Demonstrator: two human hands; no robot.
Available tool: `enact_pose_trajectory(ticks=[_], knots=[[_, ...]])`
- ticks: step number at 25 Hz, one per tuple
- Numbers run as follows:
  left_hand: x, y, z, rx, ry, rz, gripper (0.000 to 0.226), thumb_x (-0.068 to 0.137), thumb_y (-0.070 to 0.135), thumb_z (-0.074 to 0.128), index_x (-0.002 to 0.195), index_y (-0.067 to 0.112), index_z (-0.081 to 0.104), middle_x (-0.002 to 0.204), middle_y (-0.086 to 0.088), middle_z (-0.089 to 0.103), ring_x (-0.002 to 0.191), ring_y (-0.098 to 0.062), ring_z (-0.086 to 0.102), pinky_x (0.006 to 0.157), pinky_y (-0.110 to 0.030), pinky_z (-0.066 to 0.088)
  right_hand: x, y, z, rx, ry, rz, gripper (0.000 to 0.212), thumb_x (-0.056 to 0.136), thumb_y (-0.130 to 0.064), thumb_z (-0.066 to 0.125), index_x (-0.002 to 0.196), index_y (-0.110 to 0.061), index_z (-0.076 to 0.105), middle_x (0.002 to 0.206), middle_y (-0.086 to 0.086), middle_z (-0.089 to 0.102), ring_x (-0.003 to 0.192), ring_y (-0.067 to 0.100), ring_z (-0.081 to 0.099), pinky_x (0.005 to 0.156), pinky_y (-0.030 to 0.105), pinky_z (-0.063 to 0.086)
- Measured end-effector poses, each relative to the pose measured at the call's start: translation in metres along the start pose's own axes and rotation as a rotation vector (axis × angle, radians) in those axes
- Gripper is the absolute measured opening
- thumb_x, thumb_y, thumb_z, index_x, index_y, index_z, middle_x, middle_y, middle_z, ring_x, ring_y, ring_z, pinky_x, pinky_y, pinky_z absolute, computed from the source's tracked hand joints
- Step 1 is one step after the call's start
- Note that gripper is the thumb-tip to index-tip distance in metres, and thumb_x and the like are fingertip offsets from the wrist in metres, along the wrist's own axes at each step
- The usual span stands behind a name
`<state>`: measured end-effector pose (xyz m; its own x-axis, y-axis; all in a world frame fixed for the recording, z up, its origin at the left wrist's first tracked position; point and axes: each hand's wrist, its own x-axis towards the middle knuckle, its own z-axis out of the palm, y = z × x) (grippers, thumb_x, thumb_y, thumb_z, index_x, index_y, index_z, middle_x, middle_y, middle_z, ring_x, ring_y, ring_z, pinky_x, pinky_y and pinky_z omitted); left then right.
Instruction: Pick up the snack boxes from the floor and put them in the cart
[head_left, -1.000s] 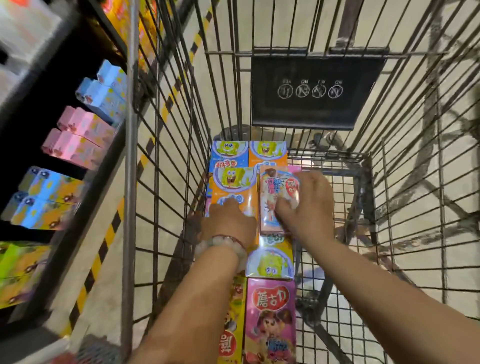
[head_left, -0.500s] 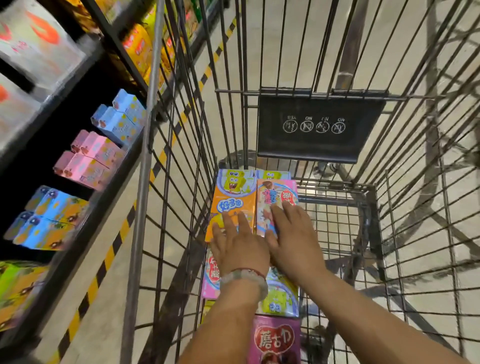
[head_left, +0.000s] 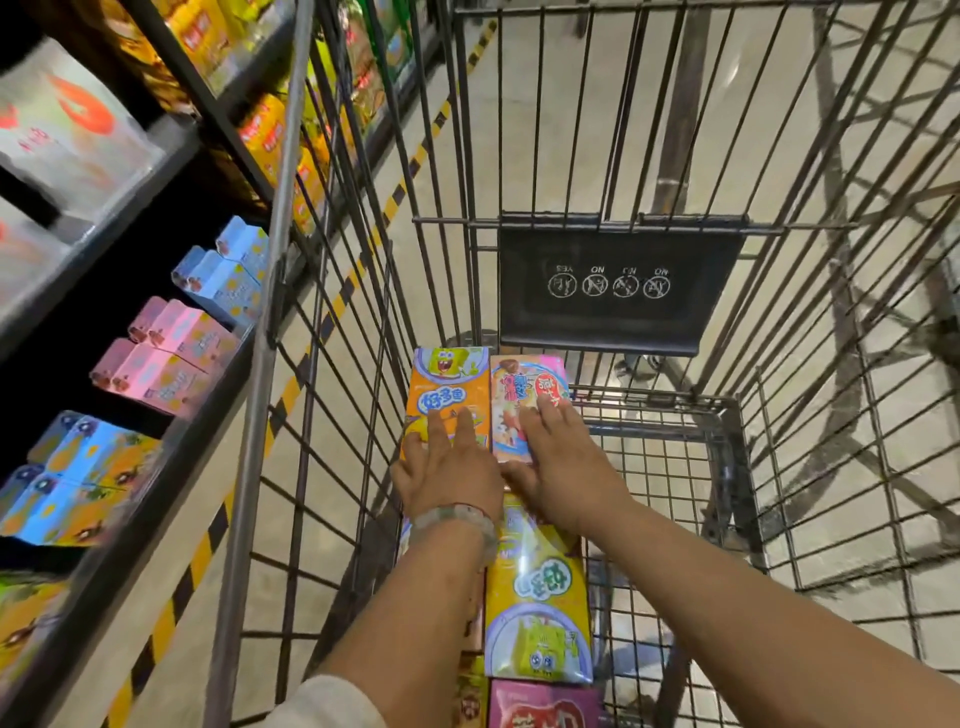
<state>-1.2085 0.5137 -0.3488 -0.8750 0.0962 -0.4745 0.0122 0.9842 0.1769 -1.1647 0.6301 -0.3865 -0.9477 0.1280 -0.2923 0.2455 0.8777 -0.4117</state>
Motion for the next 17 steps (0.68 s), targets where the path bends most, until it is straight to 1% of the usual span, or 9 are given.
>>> enact_pose_trajectory(ticks=[3, 5, 7, 9, 11, 12, 14, 15, 17], knots=[[-0.001, 0.002, -0.003, -0.038, -0.013, -0.007, 0.059, 0.096, 0.030, 0.032, 0.148, 0.033, 0.006, 0.158, 0.004, -0.004, 0.144, -0.025, -0.002, 0.114, -0.046, 0.010, -0.001, 0.002, -0.005, 0.040, -0.037, -0.025, 0.069, 0.093, -0.052, 0.039, 0.151, -0.026, 0.014, 0.160, 0.007, -0.004, 0.147, 0.028, -0.009, 0.119, 0.040, 0.006], [-0.007, 0.004, -0.010, -0.066, 0.018, -0.001, 0.059, 0.094, 0.028, 0.036, 0.148, 0.030, 0.013, 0.158, 0.003, -0.002, 0.144, -0.024, -0.003, 0.115, -0.047, 0.009, -0.010, 0.005, -0.012, 0.056, -0.006, -0.044, 0.071, 0.088, -0.053, 0.037, 0.150, -0.027, 0.019, 0.161, 0.005, -0.001, 0.147, 0.027, -0.008, 0.120, 0.040, 0.010], [-0.022, 0.006, -0.017, -0.061, 0.054, 0.029, 0.053, 0.093, 0.027, 0.038, 0.144, 0.029, 0.024, 0.158, 0.003, 0.002, 0.144, -0.024, -0.003, 0.115, -0.046, 0.008, -0.020, 0.006, -0.024, 0.078, -0.035, -0.025, 0.070, 0.091, -0.045, 0.046, 0.151, -0.026, 0.018, 0.161, 0.002, 0.001, 0.148, 0.022, -0.005, 0.120, 0.035, 0.009], [-0.046, 0.007, -0.027, -0.076, 0.038, 0.066, 0.050, 0.094, 0.026, 0.036, 0.142, 0.031, 0.028, 0.158, 0.006, 0.005, 0.144, -0.023, 0.000, 0.114, -0.043, 0.008, -0.030, 0.003, -0.039, 0.089, -0.082, -0.020, 0.070, 0.091, -0.044, 0.048, 0.151, -0.025, 0.018, 0.161, 0.001, 0.005, 0.148, 0.019, 0.001, 0.119, 0.031, 0.009], [-0.063, 0.009, -0.046, -0.128, -0.008, 0.169, 0.049, 0.094, 0.024, 0.037, 0.142, 0.032, 0.029, 0.156, 0.006, 0.017, 0.142, -0.022, 0.014, 0.114, -0.037, 0.014, -0.039, -0.006, -0.062, 0.075, -0.116, -0.037, 0.066, 0.093, -0.040, 0.051, 0.150, -0.026, 0.021, 0.160, 0.002, 0.009, 0.147, 0.018, 0.007, 0.118, 0.030, 0.012], [-0.069, 0.010, -0.060, -0.204, -0.047, 0.239, 0.047, 0.094, 0.021, 0.039, 0.140, 0.030, 0.034, 0.151, 0.002, 0.029, 0.137, -0.020, 0.027, 0.112, -0.031, 0.023, -0.044, -0.012, -0.077, 0.078, -0.124, -0.042, 0.066, 0.093, -0.038, 0.053, 0.150, -0.026, 0.022, 0.160, 0.002, 0.012, 0.147, 0.017, 0.010, 0.118, 0.029, 0.013], [-0.083, 0.013, -0.097, -0.407, -0.185, 0.351, 0.038, 0.094, 0.008, 0.040, 0.129, 0.022, 0.048, 0.130, -0.006, 0.054, 0.110, -0.006, 0.056, 0.091, -0.017, 0.041, -0.056, -0.029, -0.114, 0.091, -0.107, -0.046, 0.066, 0.094, -0.035, 0.053, 0.150, -0.023, 0.022, 0.158, 0.002, 0.018, 0.145, 0.016, 0.016, 0.115, 0.025, 0.015], [-0.094, 0.013, -0.119, -0.470, -0.229, 0.393, 0.035, 0.094, 0.004, 0.040, 0.124, 0.020, 0.050, 0.122, -0.006, 0.058, 0.097, -0.001, 0.059, 0.081, -0.012, 0.042, -0.065, -0.040, -0.138, 0.086, -0.076, -0.061, 0.064, 0.095, -0.034, 0.052, 0.150, -0.021, 0.022, 0.157, 0.002, 0.021, 0.144, 0.015, 0.019, 0.113, 0.022, 0.015], [-0.117, 0.013, -0.165, -0.413, -0.217, 0.499, 0.037, 0.095, 0.006, 0.042, 0.128, 0.020, 0.049, 0.125, 0.001, 0.055, 0.093, -0.001, 0.056, 0.075, -0.006, 0.040, -0.084, -0.068, -0.188, 0.086, -0.031, -0.099, 0.061, 0.097, -0.034, 0.049, 0.150, -0.019, 0.023, 0.156, 0.002, 0.025, 0.142, 0.015, 0.025, 0.110, 0.019, 0.018]])
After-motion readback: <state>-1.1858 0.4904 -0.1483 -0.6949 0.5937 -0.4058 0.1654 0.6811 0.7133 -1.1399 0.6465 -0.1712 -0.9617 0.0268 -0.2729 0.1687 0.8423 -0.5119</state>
